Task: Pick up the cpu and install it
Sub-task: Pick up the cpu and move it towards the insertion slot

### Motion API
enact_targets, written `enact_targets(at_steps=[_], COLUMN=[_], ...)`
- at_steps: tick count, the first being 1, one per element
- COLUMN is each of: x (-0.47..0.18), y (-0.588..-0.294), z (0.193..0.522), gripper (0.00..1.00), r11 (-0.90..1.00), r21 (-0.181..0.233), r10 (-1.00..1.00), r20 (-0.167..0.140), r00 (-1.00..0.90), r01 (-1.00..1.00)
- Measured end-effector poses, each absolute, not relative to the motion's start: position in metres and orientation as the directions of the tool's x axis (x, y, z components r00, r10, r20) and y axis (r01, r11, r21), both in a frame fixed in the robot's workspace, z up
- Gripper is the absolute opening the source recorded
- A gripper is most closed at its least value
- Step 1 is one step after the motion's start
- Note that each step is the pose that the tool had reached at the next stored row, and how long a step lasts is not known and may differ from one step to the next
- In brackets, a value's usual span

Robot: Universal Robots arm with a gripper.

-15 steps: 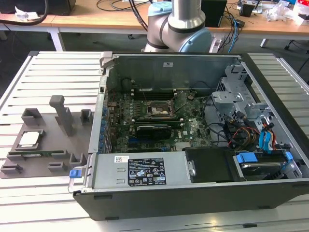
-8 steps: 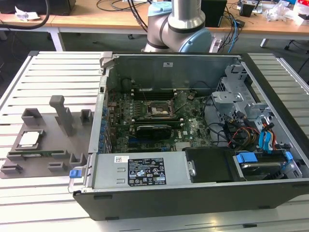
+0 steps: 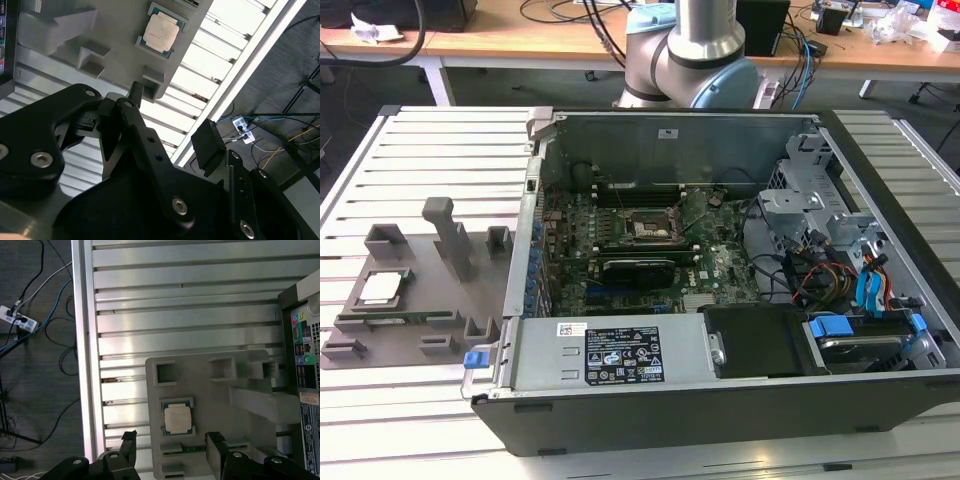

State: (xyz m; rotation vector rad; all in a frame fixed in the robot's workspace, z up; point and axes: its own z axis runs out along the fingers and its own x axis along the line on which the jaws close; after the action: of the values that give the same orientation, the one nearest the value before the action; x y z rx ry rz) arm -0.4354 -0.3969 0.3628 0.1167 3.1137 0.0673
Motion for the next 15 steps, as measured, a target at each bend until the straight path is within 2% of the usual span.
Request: enact_targets(at_steps=[15], x=[-0.435], y=[-0.397], z=[0.347], gripper=[0.66], r11=[0.996], r21=[0.044], r10=[0.075], r20=[-0.023], r00=[-0.997], r01=[0.074])
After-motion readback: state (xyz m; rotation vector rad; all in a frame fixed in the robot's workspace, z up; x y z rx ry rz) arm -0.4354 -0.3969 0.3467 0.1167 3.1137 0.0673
